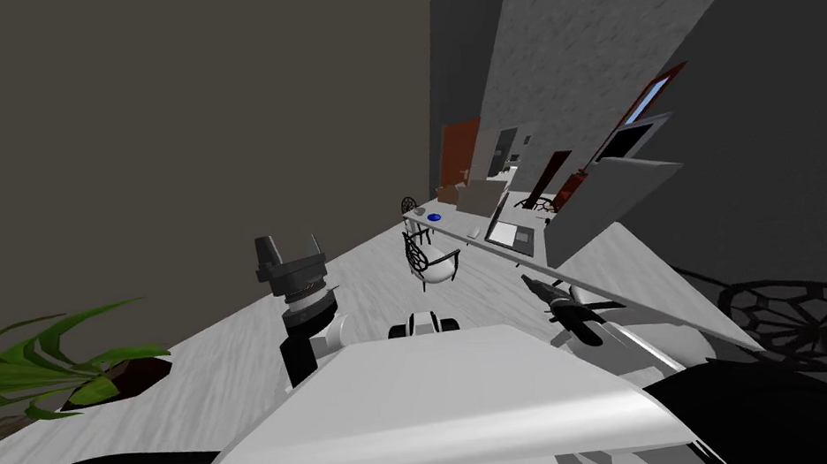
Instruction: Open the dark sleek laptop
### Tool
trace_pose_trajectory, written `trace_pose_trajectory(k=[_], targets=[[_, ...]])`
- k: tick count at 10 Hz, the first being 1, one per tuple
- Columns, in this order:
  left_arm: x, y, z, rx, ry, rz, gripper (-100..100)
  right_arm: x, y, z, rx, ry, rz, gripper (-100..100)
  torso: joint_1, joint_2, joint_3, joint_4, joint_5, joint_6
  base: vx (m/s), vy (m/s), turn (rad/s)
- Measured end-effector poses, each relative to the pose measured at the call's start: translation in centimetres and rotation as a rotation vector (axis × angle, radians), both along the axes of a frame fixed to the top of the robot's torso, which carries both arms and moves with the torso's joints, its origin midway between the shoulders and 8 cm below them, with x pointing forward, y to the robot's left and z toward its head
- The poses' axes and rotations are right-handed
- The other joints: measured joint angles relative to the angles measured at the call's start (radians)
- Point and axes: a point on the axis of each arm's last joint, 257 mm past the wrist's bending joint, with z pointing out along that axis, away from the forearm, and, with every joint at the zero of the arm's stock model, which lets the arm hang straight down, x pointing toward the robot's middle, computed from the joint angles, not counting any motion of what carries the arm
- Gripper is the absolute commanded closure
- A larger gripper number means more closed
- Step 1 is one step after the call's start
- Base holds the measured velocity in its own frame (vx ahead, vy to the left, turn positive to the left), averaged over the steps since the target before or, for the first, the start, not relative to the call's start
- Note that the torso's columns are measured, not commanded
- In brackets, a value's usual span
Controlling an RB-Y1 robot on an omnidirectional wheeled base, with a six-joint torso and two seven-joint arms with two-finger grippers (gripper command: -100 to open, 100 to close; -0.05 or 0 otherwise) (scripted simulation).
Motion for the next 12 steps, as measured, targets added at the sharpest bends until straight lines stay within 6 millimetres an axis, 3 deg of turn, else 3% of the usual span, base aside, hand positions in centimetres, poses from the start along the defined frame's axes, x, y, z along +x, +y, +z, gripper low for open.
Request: trace_pose_trajectory(k=[6,10,12], targets=[[0.0,0.0,0.0,0.000,0.000,0.000,0,-4.1,-7.2,0.9,-0.182,0.162,-0.103,-100,0.000,0.000,0.000,0.000,0.000,0.000,0.044,0.080,0.139],[0.0,0.0,0.0,0.000,0.000,0.000,0,-7.1,-12.6,3.1,-0.338,0.274,-0.183,-100,0.001,0.001,0.001,0.000,0.000,0.000,0.068,0.080,0.144],[0.0,0.0,0.0,0.000,0.000,0.000,0,-7.5,-14.3,4.5,-0.393,0.305,-0.207,-100,0.000,0.002,0.001,0.001,0.000,-0.001,0.043,0.033,0.118]])
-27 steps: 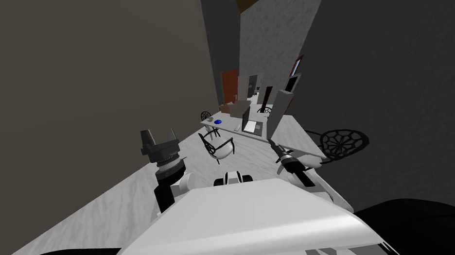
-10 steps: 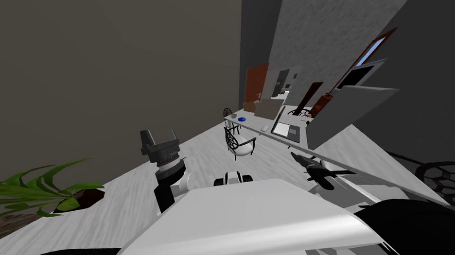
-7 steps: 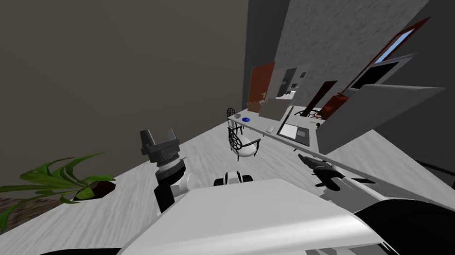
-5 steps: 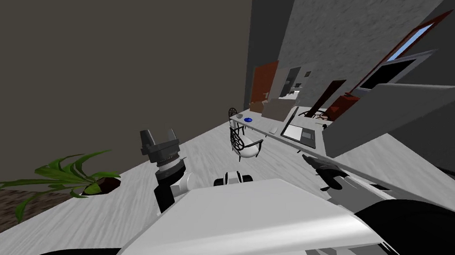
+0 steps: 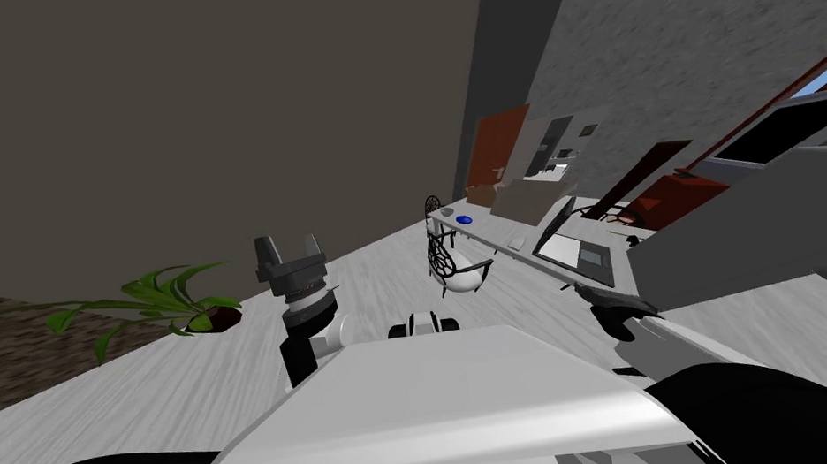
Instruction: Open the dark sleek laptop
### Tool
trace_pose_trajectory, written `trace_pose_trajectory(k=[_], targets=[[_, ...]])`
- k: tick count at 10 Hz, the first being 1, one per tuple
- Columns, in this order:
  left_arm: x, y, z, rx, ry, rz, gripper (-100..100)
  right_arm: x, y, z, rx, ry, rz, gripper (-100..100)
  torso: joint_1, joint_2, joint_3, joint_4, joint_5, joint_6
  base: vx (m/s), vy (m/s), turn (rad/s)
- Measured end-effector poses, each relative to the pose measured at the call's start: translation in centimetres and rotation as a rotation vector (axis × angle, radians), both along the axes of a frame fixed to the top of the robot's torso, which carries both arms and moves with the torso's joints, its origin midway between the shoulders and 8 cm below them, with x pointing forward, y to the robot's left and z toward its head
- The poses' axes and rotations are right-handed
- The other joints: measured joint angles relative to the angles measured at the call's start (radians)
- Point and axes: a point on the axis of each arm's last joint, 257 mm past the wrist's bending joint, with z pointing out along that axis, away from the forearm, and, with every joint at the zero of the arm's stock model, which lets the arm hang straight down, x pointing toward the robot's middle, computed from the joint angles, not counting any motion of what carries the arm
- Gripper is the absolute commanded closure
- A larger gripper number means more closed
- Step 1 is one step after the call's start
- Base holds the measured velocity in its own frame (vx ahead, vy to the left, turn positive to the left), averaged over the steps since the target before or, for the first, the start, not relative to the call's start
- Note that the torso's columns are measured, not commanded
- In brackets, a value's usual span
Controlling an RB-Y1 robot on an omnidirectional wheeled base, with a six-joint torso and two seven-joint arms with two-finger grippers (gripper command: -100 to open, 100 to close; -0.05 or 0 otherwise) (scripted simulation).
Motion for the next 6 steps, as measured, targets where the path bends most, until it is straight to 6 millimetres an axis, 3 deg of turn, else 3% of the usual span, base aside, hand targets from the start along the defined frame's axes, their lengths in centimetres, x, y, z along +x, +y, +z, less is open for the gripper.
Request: trace_pose_trajectory(k=[3,4,6], targets=[[0.0,0.0,0.0,0.000,0.000,0.000,0,-1.1,-2.5,2.8,-0.100,0.055,-0.040,-100,0.003,-0.004,-0.002,-0.001,0.001,0.000,0.089,0.034,0.170],[0.0,0.0,0.0,0.000,0.000,0.000,0,-1.6,-4.1,3.8,-0.148,0.079,-0.058,-100,0.001,-0.005,-0.003,-0.002,0.001,0.000,0.089,0.015,0.031],[0.0,0.0,0.0,0.000,0.000,0.000,0,-1.6,-5.1,5.9,-0.200,0.100,-0.073,-100,0.002,0.000,0.000,0.000,0.001,0.000,0.087,0.015,0.100]])
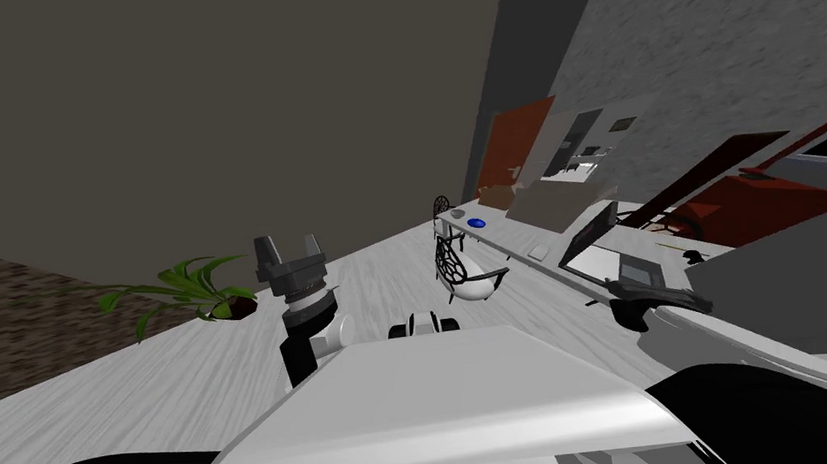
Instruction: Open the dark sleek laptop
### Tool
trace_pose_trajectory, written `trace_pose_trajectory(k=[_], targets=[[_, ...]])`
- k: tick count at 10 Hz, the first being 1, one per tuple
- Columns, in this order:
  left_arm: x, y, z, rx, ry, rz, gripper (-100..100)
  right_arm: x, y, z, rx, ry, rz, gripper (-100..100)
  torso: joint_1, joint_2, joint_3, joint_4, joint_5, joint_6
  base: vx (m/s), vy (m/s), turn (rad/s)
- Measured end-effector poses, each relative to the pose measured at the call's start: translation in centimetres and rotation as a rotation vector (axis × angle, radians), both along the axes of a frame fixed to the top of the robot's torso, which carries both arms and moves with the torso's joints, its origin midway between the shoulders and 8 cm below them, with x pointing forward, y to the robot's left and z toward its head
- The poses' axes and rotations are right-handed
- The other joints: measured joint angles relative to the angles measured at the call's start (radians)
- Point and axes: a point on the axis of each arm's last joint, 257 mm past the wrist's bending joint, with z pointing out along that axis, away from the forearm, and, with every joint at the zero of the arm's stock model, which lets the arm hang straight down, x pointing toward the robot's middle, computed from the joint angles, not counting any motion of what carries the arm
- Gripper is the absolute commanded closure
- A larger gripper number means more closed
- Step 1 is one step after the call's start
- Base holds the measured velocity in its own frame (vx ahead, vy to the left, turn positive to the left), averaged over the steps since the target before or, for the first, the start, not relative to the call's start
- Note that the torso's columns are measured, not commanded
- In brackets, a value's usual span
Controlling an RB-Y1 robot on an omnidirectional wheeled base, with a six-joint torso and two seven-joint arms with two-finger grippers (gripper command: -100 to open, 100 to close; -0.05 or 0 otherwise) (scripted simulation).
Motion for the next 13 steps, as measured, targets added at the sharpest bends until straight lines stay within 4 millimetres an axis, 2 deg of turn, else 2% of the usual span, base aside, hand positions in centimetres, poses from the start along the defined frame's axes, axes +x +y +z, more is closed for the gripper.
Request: trace_pose_trajectory(k=[3,9,13], targets=[[0.0,0.0,0.0,0.000,0.000,0.000,0,-0.3,-2.4,4.1,-0.118,0.045,-0.030,-100,-0.001,-0.003,-0.002,-0.001,0.000,0.000,0.127,-0.011,0.100],[0.0,0.0,0.0,0.000,0.000,0.000,0,1.5,-3.9,10.1,-0.277,0.088,-0.051,-100,0.000,0.000,0.000,0.000,0.000,0.000,0.087,-0.043,0.045],[0.0,0.0,0.0,0.000,0.000,0.000,0,2.8,-5.0,10.2,-0.297,0.077,-0.029,-100,0.001,0.000,0.000,0.000,0.000,0.000,-0.020,0.025,-0.016]])
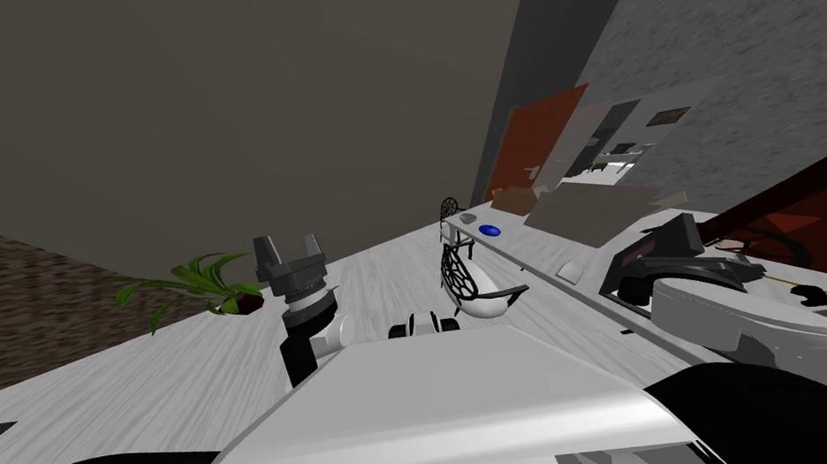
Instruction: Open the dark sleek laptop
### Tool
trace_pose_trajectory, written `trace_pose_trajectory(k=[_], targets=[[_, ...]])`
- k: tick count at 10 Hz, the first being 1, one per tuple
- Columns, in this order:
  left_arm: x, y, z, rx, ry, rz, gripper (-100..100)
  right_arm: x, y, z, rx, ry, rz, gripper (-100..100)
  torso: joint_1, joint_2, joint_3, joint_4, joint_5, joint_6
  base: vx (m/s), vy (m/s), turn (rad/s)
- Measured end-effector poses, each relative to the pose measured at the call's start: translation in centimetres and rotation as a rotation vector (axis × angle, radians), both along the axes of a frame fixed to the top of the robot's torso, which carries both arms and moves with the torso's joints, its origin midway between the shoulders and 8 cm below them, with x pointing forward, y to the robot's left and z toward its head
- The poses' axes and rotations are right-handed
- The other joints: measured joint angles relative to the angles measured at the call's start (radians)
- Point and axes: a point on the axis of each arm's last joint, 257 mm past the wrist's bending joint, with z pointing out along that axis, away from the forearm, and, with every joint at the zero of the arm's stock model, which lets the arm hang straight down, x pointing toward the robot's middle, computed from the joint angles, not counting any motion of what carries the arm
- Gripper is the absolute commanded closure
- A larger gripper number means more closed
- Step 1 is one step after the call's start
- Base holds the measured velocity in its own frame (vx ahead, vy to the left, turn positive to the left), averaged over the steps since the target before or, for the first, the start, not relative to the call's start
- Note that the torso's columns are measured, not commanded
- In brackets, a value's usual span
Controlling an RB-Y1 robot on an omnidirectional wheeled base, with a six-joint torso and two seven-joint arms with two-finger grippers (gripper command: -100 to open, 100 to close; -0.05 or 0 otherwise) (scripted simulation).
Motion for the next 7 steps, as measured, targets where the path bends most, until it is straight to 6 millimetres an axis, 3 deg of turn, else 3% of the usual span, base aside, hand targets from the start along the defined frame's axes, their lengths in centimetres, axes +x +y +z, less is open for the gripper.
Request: trace_pose_trajectory(k=[7], targets=[[0.0,0.0,0.0,0.000,0.000,0.000,0,2.6,-2.7,0.3,-0.036,-0.016,0.020,-100,0.001,0.000,0.000,0.000,0.000,0.000,-0.018,0.025,-0.020]])
